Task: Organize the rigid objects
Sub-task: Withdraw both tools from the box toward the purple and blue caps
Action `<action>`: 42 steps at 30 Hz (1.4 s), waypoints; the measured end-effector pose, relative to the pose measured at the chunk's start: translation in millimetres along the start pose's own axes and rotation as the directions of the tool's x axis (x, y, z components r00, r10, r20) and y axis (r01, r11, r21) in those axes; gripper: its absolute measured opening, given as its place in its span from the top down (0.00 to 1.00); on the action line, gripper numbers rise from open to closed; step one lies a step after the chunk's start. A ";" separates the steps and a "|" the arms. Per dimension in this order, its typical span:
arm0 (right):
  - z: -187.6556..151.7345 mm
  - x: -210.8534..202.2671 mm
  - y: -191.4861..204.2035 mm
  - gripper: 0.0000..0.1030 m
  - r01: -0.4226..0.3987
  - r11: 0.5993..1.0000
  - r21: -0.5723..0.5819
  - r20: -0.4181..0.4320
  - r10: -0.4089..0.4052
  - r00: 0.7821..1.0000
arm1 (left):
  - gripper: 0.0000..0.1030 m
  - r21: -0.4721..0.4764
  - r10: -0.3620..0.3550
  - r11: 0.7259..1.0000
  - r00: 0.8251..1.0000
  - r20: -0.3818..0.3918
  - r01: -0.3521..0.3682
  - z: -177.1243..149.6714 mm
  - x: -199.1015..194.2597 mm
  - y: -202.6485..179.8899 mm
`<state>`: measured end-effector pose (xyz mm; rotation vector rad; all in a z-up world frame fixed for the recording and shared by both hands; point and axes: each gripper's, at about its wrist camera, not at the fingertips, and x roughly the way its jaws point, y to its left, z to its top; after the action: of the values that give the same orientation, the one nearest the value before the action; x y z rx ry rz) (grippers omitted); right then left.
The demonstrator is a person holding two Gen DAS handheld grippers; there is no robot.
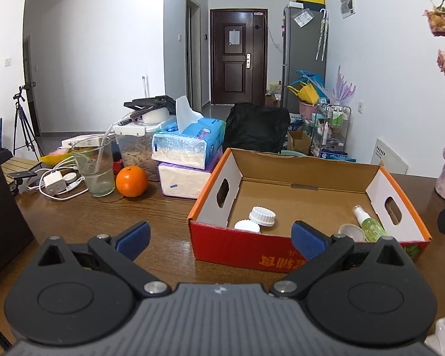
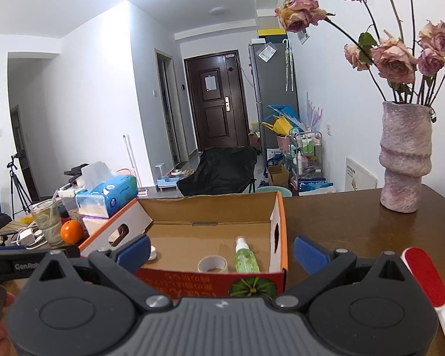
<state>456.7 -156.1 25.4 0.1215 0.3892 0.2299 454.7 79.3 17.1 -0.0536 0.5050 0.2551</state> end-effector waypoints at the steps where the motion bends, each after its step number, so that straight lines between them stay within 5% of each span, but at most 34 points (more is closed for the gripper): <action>1: -1.7 -4.1 0.2 0.00 0.002 1.000 -0.001 0.000 -0.002 1.000 | 0.00 0.001 -0.003 1.000 1.000 0.004 0.003 -1.4 -5.0 0.3; 16: -33.4 -58.4 -2.0 0.00 0.030 0.999 -0.028 -0.021 -0.030 0.999 | 0.00 0.024 -0.050 0.998 0.999 0.009 0.050 -35.1 -61.3 3.1; 42: -114.4 -137.8 -12.5 0.00 0.028 0.995 -0.093 -0.164 -0.043 0.986 | 0.00 0.051 -0.106 0.992 0.988 -0.110 0.112 -119.6 -123.2 7.8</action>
<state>290.7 -193.6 -31.9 0.0057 0.5455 0.2232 292.3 45.1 -27.6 -0.0394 0.6134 0.1306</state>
